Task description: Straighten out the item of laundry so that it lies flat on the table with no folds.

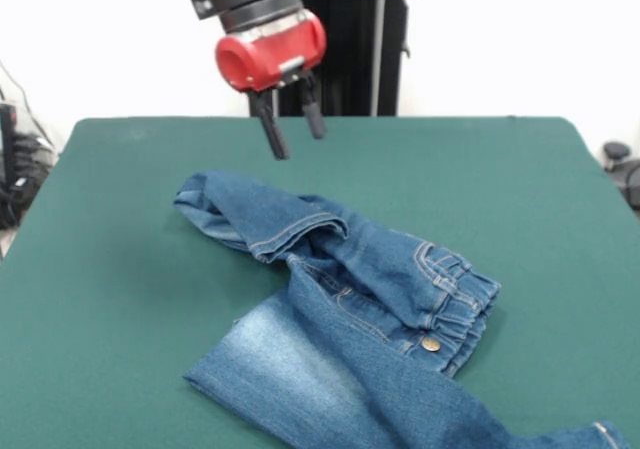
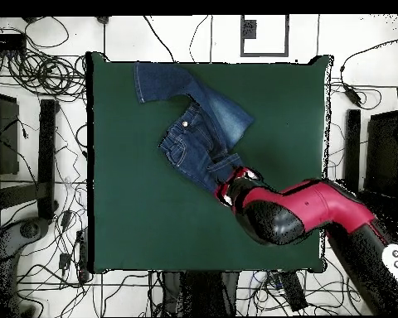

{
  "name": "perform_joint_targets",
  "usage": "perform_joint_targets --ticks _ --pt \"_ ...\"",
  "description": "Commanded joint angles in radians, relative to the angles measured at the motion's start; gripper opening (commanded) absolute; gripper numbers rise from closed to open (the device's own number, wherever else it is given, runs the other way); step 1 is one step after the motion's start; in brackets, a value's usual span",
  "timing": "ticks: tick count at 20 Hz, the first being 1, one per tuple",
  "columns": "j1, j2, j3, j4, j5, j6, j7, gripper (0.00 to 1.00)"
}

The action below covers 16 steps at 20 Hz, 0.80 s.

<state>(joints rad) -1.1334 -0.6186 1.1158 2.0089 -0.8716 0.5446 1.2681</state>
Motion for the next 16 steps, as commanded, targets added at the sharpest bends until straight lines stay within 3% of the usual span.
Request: perform_joint_targets --ticks 1,16 --pt "0.097 0.039 -0.103 -0.096 -0.055 -0.039 0.031 1.0" --pt "0.22 0.004 -0.241 -0.18 -0.104 0.076 -0.004 1.0"
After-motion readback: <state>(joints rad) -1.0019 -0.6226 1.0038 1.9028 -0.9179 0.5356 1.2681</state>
